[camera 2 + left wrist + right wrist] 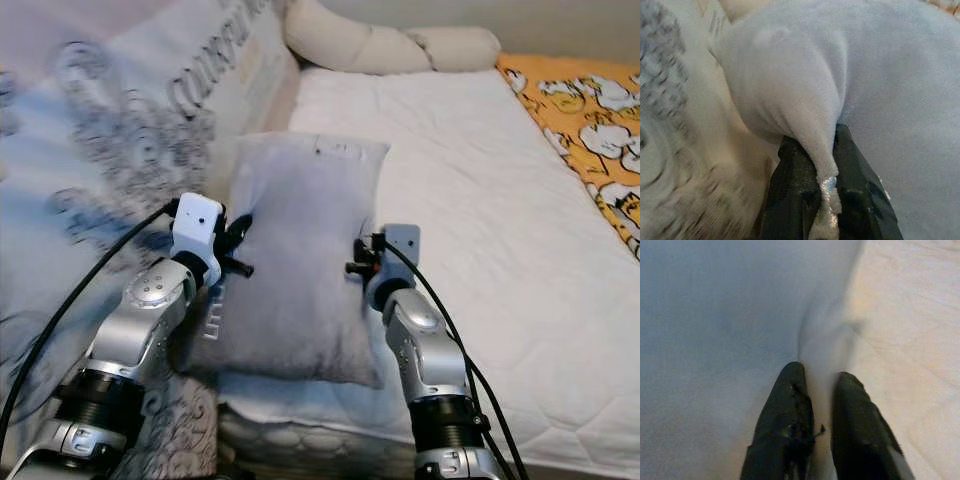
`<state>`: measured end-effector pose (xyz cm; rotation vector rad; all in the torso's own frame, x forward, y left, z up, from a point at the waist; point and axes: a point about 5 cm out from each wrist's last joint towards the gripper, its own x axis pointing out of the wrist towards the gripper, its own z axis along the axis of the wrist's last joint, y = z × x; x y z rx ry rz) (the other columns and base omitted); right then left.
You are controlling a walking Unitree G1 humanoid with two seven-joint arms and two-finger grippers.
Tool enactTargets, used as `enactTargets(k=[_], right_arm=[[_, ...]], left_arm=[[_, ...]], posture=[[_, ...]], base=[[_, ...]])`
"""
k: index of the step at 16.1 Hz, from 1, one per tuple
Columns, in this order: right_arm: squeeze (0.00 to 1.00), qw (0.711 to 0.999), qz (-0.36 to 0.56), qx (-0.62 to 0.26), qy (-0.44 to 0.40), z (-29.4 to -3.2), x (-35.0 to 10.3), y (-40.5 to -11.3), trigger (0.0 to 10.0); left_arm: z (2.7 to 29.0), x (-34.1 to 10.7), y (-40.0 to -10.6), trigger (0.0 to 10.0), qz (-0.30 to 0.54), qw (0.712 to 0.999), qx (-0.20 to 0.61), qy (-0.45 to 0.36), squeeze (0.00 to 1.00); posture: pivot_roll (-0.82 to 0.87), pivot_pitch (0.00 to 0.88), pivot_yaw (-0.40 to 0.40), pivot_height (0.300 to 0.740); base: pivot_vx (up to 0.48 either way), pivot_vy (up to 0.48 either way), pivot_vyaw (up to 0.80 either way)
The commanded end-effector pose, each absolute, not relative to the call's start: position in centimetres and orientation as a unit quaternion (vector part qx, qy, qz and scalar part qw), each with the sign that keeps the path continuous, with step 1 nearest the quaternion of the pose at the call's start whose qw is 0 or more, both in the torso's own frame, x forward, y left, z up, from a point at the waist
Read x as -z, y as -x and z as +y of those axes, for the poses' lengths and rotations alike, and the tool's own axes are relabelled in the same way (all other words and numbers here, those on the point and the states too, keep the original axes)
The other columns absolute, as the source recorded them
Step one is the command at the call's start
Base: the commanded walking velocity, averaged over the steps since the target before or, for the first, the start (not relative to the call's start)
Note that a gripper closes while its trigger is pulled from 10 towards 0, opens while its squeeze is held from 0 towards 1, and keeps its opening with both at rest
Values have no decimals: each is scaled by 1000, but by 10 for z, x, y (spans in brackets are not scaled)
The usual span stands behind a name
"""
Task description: Clean up the room
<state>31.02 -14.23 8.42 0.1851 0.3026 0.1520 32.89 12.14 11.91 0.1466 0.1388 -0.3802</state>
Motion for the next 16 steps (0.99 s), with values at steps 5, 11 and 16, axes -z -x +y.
enactTargets(k=[5,11,16], right_arm=[[1000,989,130,-45,-51,-173,-86,-314,10000],[1000,969,75,-234,4,-164,-111,-300,10000],[1000,953,61,-295,30,-170,-119,-288,10000]], left_arm=[[119,-125,-349,10000,60,972,175,-142,0],[124,-146,-372,10000,32,947,203,-245,0],[138,-175,-393,10000,31,936,191,-292,0]], posture=[[-11,0,49,740],[-9,0,49,740],[-21,0,74,740]], base=[[0,0,0],[0,0,0],[0,0,0]])
